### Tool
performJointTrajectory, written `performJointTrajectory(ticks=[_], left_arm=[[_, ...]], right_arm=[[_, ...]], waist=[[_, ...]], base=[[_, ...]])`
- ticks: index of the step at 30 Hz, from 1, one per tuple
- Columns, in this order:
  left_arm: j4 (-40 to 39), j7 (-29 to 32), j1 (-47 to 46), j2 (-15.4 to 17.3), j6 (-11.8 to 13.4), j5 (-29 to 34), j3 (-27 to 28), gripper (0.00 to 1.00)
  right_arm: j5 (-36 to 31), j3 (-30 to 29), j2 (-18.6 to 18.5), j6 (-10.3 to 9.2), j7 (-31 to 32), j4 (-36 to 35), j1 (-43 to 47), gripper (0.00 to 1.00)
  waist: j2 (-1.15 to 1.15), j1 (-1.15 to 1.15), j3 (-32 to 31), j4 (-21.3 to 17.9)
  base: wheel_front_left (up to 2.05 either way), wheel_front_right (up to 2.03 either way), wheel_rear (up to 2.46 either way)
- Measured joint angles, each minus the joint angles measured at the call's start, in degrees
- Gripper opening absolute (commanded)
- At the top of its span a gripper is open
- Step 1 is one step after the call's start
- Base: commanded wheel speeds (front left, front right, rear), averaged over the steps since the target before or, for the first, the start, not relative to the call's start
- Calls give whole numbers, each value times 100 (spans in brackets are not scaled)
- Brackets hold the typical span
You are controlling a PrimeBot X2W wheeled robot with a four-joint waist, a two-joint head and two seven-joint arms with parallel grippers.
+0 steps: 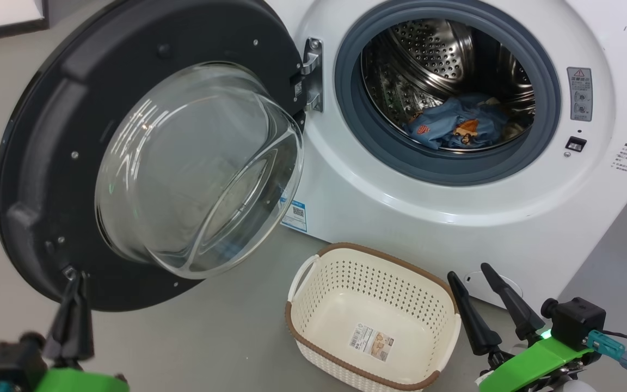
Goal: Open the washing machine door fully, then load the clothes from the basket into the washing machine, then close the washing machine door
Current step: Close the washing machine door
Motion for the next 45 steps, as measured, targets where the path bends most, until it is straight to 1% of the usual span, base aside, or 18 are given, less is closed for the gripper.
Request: performJointTrajectory(ticks=[3, 7, 11, 12, 14, 18, 22, 25, 29, 30, 36, 40, 43, 45], left_arm=[[-410, 287, -189, 213, -57, -47, -1, 0], [-1071, 799, -467, 556, -71, -153, 53, 0], [-1551, 1292, -843, 772, -114, -569, 204, 0], [-1621, 1546, -1121, 921, -121, -891, 339, 0], [-1583, 1846, -1474, 1027, -135, -1298, 468, 0], [-1028, 2337, -2181, 1283, -165, -2086, 818, 0], [-261, 2673, -2778, 1370, -162, -2769, 1187, 0], [271, 2885, -3184, 1483, -145, -3139, 1444, 0], [924, 3059, -3646, 1595, -76, -3472, 1650, 0], [924, 3059, -3646, 1595, -76, -3472, 1650, 0], [1881, 3308, -4217, 1779, 51, -3853, 1940, 0], [2505, 3610, -4459, 1884, 254, -4121, 2147, 0], [2940, 3863, -4634, 1962, 505, -4342, 2346, 0], [3126, 3986, -4653, 1997, 582, -4377, 2388, 0]], right_arm=[[-1, -3, 1, 0, 0, -1, 1, 100], [-2, -18, 4, 0, 0, -2, 2, 100], [-3, -31, 7, 0, 0, -11, 4, 100], [-3, -33, 5, 0, 0, -13, 4, 100], [-3, -33, 3, 0, 0, -16, 5, 100], [-3, -13, -2, 0, 0, -19, 4, 100], [-2, 22, -11, 0, 0, -18, 4, 100], [-1, 40, -40, 0, 0, -18, 2, 100], [-1, 57, -105, 0, 0, -18, -9, 100], [-1, 57, -105, 0, 0, -18, -9, 100], [0, 166, -157, 0, 0, -15, -80, 100], [9, 182, -171, 0, 0, -18, -175, 100], [24, 181, -190, 0, 0, -14, -182, 100], [25, 176, -190, 0, 0, -18, -236, 100]], waist=[[0, 0, 3, 22], [0, 0, 1, 35], [0, 0, 11, 54], [0, 0, 21, 60], [0, 0, 33, 69], [0, 0, 74, 50], [0, 0, 114, 8], [0, 0, 174, -34], [0, 0, 280, -91], [0, 0, 280, -91], [0, 0, 430, -218], [0, 0, 513, -332], [0, 0, 566, -417], [0, 0, 595, -470]], base=[[0, 0, 0], [0, 0, 0], [0, 0, 0], [0, 0, 0], [0, 0, 0], [0, 0, 0], [0, 0, 0], [0, 0, 0], [0, 0, 0], [0, 0, 0], [0, 0, 0], [0, 0, 0], [0, 0, 0], [0, 0, 0]])
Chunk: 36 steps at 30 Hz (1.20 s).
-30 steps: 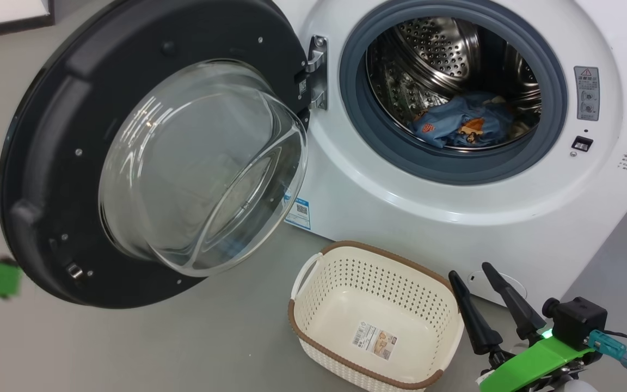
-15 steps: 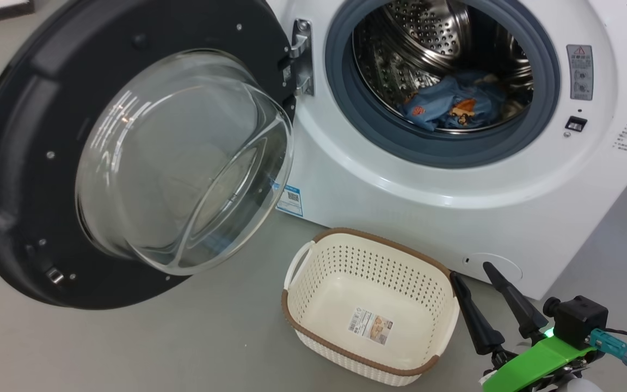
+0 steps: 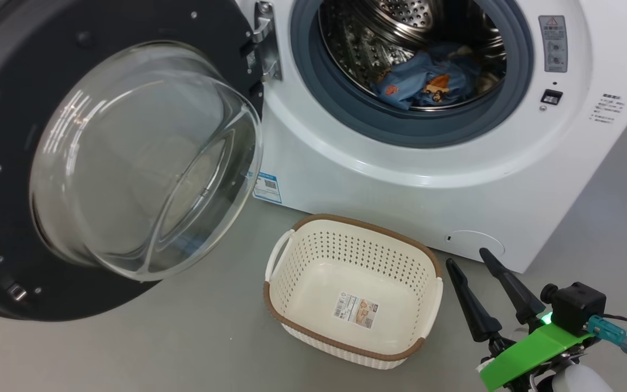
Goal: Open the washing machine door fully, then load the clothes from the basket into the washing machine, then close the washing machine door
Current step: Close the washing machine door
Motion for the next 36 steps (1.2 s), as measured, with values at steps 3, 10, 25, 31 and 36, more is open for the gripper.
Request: performJointTrajectory(ticks=[3, 10, 25, 31, 36], left_arm=[[282, 292, -1, 35, 111, -162, 67, 0], [577, 1033, 30, 125, 170, -359, 94, 0], [-200, 3032, 842, 22, 164, -921, -242, 0], [-857, 3624, 1223, -81, 271, -1085, -304, 0], [-1503, 3864, 1505, -404, 371, -1281, -411, 0]], right_arm=[[0, 5, 0, 0, 0, -8, -32, 100], [10, 10, -3, 0, 0, -5, -31, 100], [16, 22, 59, 0, 0, 13, -13, 100], [34, 22, 113, 0, 0, 27, 13, 100], [93, 11, 172, 0, 0, 32, 15, 100]], waist=[[0, 0, 29, -77], [0, 0, 32, -191], [0, 0, -190, -201], [0, 0, -287, -224], [0, 0, -311, -233]], base=[[0, 0, 0], [0, 0, 0], [0, 0, 0], [0, 0, 0], [0, 0, 0]])
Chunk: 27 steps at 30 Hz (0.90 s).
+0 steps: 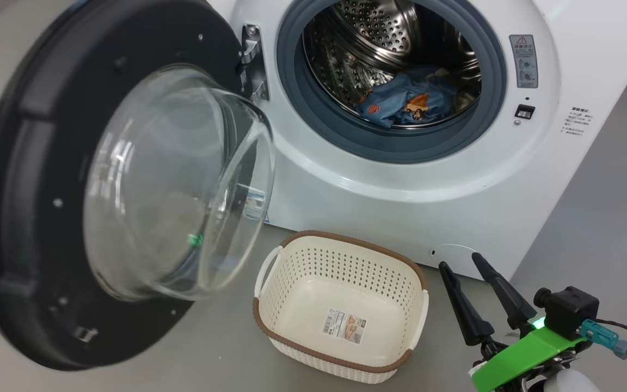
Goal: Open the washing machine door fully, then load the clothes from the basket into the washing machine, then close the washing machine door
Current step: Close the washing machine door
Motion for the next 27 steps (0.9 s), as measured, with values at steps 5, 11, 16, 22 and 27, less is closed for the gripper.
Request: performJointTrajectory(ticks=[5, 11, 16, 22, 27], left_arm=[[-619, 332, 157, -476, 162, -274, -205, 0], [-1179, 561, 379, -624, 302, -344, -361, 0], [-1556, 676, 417, -890, 336, -398, -605, 0], [-1892, 746, 505, -1113, 404, -438, -792, 0], [-2064, 817, 532, -1241, 452, -480, -917, 0]], right_arm=[[0, -5, 14, 0, 0, 1, 0, 100], [0, -22, 18, 0, 0, -1, 0, 100], [0, -31, 25, 0, 0, -2, 1, 100], [0, -44, 46, 0, 0, -3, -1, 100], [0, -119, 45, 0, 0, -2, 0, 100]], waist=[[0, 0, -9, -21], [0, 0, -19, -74], [0, 0, 1, -119], [0, 0, 30, -206], [1, 0, 42, -272]], base=[[0, 0, 0], [0, 0, 0], [0, 0, 0], [0, 0, 0], [0, 0, 0]])
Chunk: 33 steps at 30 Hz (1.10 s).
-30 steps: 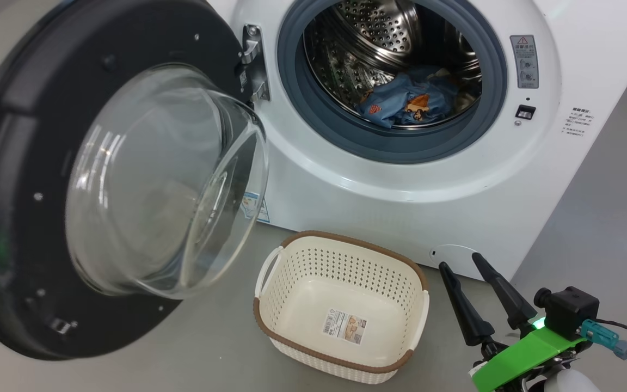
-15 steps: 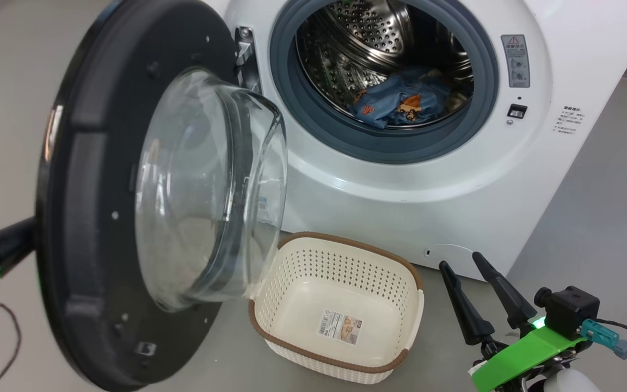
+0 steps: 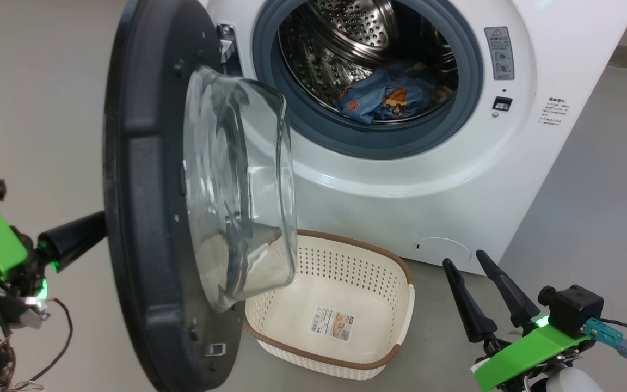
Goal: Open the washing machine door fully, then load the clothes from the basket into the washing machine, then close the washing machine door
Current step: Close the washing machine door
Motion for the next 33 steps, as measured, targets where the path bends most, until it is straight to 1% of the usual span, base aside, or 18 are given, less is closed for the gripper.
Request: performJointTrajectory(ticks=[9, 22, 25, 27, 29, 31, 32, 33], left_arm=[[-62, -1, 15, -24, 1, 0, -31, 0], [-76, -26, 22, -11, -2, 1, 30, 0], [-92, -131, 23, -2, -20, 26, 52, 0], [-94, -169, 23, 18, -94, 51, 99, 0], [-93, -211, 23, 53, -105, 56, 153, 0], [-85, -224, 23, 116, -115, 65, 174, 33], [-76, -258, 23, 148, -144, 70, 186, 45], [-74, -265, 23, 172, -159, 88, 202, 45]], right_arm=[[0, -30, 25, 0, 0, 7, 0, 100], [0, -51, 65, 0, 0, 10, 11, 100], [0, -52, 64, 0, 0, 10, 35, 100], [0, -49, 65, 0, 0, 14, 105, 100], [0, -48, 65, 0, 0, 36, 133, 100], [0, -48, 65, 0, 0, 36, 133, 100], [0, -48, 65, 0, 0, 36, 133, 100], [0, -47, 65, 0, 0, 36, 133, 100]], waist=[[0, 0, -52, -32], [0, 0, -146, 48], [0, 0, -166, 73], [0, 0, -176, 93], [0, 0, -185, 109], [0, 0, -192, 126], [0, 0, -195, 134], [0, 0, -200, 141]], base=[[0, 0, 0], [0, 0, 0], [0, 0, 0], [0, 0, 0], [0, 0, 0], [0, 0, 0], [0, 0, 0], [0, 0, 0]])
